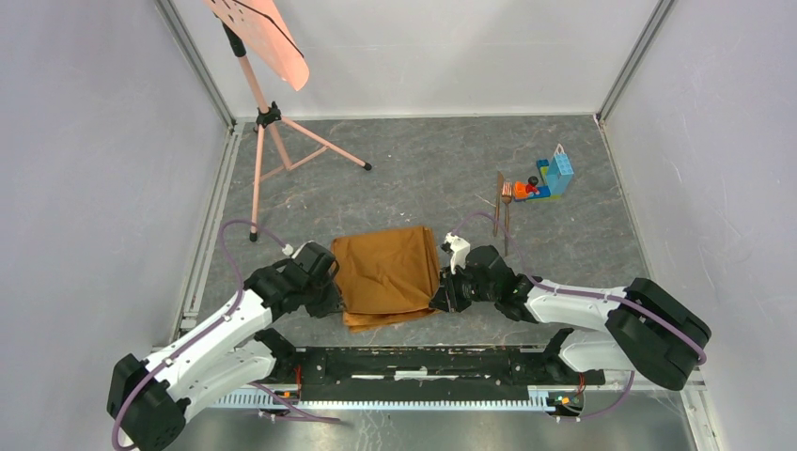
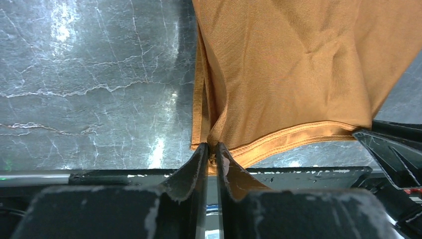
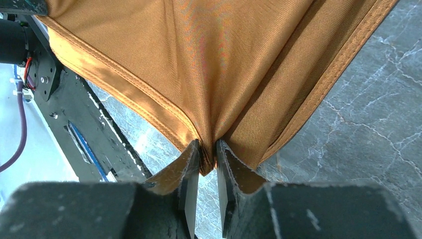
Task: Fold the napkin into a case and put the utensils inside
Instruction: Smooth out the lower triangle-folded napkin at the center of the board.
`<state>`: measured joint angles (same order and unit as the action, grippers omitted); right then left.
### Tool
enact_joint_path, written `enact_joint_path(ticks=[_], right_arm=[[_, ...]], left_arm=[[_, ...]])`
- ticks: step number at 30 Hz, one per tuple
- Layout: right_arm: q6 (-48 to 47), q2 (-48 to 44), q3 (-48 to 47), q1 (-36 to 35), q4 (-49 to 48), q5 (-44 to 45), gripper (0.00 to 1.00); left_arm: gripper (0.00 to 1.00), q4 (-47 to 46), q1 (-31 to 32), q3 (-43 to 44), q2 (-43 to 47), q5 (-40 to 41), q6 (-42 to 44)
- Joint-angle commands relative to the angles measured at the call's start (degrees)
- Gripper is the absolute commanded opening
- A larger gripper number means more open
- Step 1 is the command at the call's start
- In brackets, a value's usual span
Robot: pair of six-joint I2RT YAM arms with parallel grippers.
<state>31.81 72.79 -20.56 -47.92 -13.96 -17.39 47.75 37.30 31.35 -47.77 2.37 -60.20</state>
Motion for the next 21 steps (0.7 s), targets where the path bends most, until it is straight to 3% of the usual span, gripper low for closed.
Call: enact_joint_path(ticks=[1,3,7,15,21], right_arm=[[-1.03,0.08,-1.34,-0.27,-0.50,0.67,0.25],[-1.00,0.24,-1.41,-0.24,-0.61,0.62,0.26],[-1.12,0.72,-1.43,-0.24,-0.60,0.68,0.26],[-1.19,0.38,-2.39,-0.19,-0.19,1.20,0.29],[-0.94,0.55,-2.41,-0.28,-0.04,1.14,0.30]], left_arm=[[0.17,0.99,-0.20,2.38,-2.11,-0.96,4.28],[0.18,0.47,-0.20,2.47,-3.49,-1.29,5.06],[0.07,-0.23,-0.20,2.92,-4.77,-2.77,5.25],[0.07,-4.25,-0.12,-3.62,-0.80,-12.17,1.25],[0.08,-7.63,-0.03,-7.85,-4.09,-15.29,2.36]])
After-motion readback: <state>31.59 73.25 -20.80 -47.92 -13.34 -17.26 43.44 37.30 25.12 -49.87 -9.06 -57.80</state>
